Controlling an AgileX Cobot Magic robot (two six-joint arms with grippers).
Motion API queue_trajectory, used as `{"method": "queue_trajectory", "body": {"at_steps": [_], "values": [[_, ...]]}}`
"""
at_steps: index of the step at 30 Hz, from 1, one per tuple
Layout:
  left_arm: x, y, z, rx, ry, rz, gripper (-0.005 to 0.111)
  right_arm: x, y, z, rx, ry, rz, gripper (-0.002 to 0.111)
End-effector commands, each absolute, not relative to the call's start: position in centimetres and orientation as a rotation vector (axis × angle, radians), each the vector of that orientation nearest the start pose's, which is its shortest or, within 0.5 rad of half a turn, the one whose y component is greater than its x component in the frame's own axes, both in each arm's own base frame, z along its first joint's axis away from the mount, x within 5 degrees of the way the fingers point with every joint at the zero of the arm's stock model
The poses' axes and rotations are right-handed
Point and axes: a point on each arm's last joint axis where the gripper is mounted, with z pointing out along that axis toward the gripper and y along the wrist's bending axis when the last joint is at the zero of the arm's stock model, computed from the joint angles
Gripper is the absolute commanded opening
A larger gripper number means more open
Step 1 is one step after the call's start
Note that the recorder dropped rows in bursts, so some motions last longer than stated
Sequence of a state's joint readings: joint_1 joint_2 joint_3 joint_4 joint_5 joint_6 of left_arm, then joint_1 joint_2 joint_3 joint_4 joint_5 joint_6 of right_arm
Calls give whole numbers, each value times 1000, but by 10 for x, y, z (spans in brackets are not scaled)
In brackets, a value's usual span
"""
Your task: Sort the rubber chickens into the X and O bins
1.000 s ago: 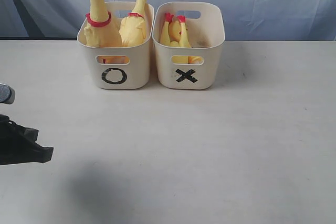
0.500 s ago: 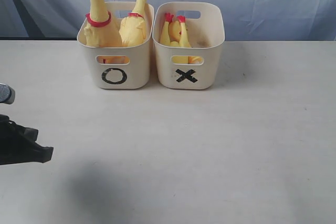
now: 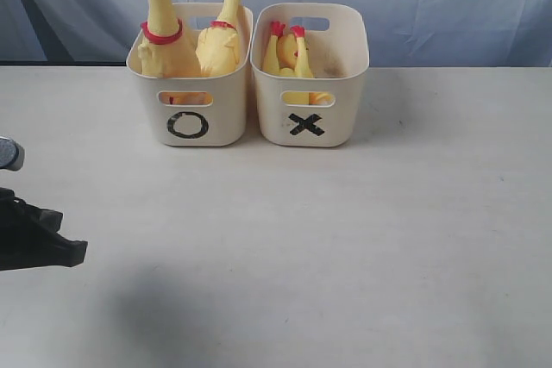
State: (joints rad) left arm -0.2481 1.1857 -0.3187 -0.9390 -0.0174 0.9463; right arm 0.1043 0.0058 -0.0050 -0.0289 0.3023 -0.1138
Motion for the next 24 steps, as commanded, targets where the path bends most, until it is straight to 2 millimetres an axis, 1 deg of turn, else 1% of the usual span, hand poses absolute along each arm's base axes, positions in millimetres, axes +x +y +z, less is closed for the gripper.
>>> {"method": "queue_trajectory", "body": {"at_steps": [1, 9, 11, 15, 18, 19, 24], "values": [[183, -44, 175, 280, 2318, -95, 0, 54, 4, 186, -212, 1768, -46, -1], [183, -44, 175, 280, 2318, -95, 0, 54, 4, 186, -212, 1768, -46, -1], [182, -44, 180, 277, 2296, -98, 0, 54, 4, 186, -212, 1768, -46, -1], [174, -42, 199, 265, 2194, -116, 0, 54, 4, 186, -212, 1768, -46, -1], [166, -40, 218, 251, 2087, -128, 0, 54, 4, 186, -212, 1768, -46, -1], [161, -39, 226, 244, 2038, -134, 0, 54, 4, 186, -213, 1773, -46, -1], [140, -33, 255, 216, 1854, -147, 0, 54, 4, 186, -213, 1775, -46, -1]]}}
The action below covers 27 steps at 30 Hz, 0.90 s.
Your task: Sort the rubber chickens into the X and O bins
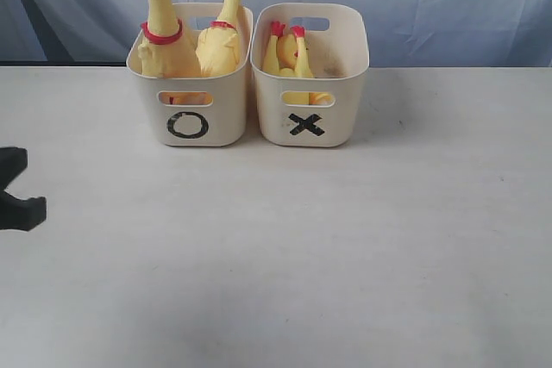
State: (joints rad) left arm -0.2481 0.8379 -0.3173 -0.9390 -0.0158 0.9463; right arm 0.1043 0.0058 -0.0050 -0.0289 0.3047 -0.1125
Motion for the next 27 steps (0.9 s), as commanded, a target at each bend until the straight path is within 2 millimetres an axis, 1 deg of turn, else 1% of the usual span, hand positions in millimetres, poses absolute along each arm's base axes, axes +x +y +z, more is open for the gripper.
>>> {"method": "queue_trajectory", "body": {"at_steps": [1, 7, 11, 17, 21, 25, 27], "values": [[135, -32, 261, 211, 1813, -149, 0, 54, 4, 186, -213, 1775, -46, -1], [116, -26, 280, 213, 1658, -121, 0, 54, 4, 186, -213, 1775, -46, -1], [101, -22, 287, 238, 1591, -101, 0, 54, 4, 186, -213, 1775, -46, -1], [78, -19, 284, 240, 1584, -102, 0, 54, 4, 186, -213, 1775, -46, -1], [75, -18, 284, 239, 1572, -95, 0, 54, 4, 186, -213, 1775, -46, -1], [74, -21, 282, 231, 1591, -152, 0, 54, 4, 186, -213, 1775, -46, -1], [70, -21, 281, 242, 1596, -154, 0, 54, 4, 186, -213, 1775, -46, -1]]}}
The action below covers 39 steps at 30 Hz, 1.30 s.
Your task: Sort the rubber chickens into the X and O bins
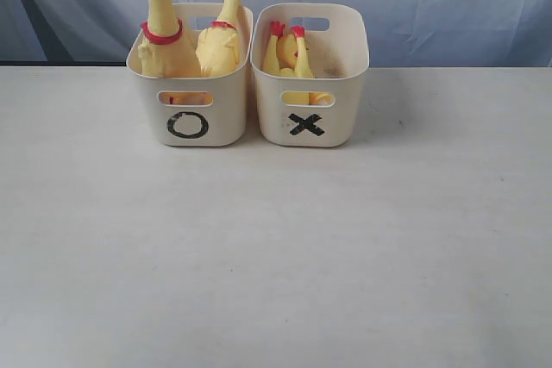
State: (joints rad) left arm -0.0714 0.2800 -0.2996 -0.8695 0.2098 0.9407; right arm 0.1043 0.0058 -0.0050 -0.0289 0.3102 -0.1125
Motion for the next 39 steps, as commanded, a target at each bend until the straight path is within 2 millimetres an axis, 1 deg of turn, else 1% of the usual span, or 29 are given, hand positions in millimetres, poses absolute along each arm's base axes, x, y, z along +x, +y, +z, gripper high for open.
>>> {"method": "queue_trajectory", "body": {"at_steps": [1, 3, 5, 6, 8, 10, 12, 16, 18, 20, 25, 26, 32, 39], "values": [[68, -20, 278, 238, 1604, -143, 0, 54, 4, 186, -213, 1775, -46, -1], [65, -15, 271, 207, 1633, -92, 0, 54, 4, 186, -213, 1775, -46, -1], [60, -8, 262, 92, 1655, -78, 0, 54, 4, 186, -213, 1775, -46, -1], [58, -4, 259, 0, 1654, -108, 0, 54, 4, 186, -213, 1775, -46, -1], [55, 3, 252, -122, 1617, -105, 0, 54, 4, 186, -213, 1775, -46, -1], [53, 6, 245, -164, 1582, -103, 0, 54, 4, 186, -213, 1775, -46, -1], [52, 5, 238, -148, 1575, -103, 0, 54, 4, 186, -213, 1775, -46, -1], [53, 0, 214, -72, 1633, -100, 0, 54, 4, 186, -213, 1775, -46, -1], [55, -1, 203, -71, 1655, -113, 0, 54, 4, 186, -213, 1775, -46, -1], [56, -1, 197, -78, 1675, -121, 0, 54, 4, 186, -213, 1777, -46, -1], [56, -1, 194, -81, 1695, -128, 0, 54, 4, 186, -213, 1777, -46, -1], [55, -1, 192, -72, 1717, -121, 0, 54, 4, 186, -213, 1777, -46, -1], [55, -2, 192, 18, 1716, -59, 0, 54, 4, 186, -213, 1777, -46, -1], [55, -3, 192, 12, 1715, -71, 0, 54, 4, 186, -213, 1777, -46, -1]]}}
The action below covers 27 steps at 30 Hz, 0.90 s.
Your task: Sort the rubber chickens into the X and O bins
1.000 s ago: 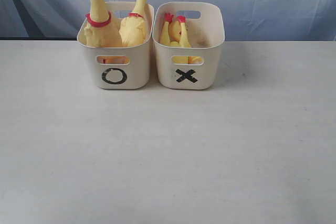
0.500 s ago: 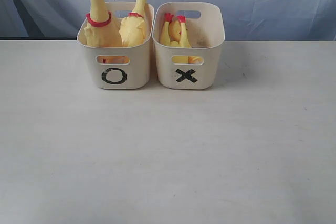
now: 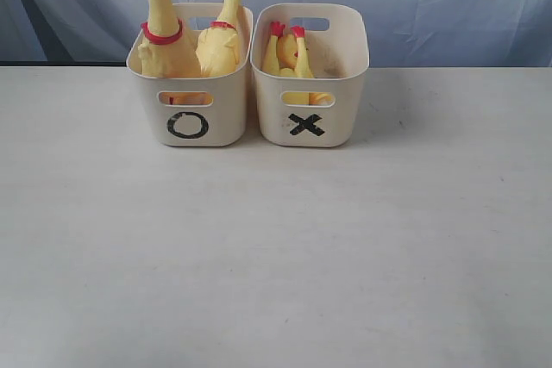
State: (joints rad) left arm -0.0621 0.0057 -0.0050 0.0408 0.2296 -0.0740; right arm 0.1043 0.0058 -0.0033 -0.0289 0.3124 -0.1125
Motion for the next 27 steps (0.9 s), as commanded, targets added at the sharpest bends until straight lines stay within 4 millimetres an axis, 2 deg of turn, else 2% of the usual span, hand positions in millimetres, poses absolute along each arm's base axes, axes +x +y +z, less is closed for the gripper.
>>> {"method": "queue_trajectory", "body": {"at_steps": [1, 16, 21, 27], "values": [[55, -3, 192, 12, 1715, -71, 0, 54, 4, 186, -213, 1777, -46, -1], [55, -3, 192, 13, 1715, -69, 0, 54, 4, 186, -213, 1775, -46, -1], [55, -3, 192, 13, 1715, -69, 0, 54, 9, 186, -285, 1765, 22, -1], [55, -3, 192, 15, 1712, -67, 0, 54, 9, 186, -275, 1766, 27, -1]]}}
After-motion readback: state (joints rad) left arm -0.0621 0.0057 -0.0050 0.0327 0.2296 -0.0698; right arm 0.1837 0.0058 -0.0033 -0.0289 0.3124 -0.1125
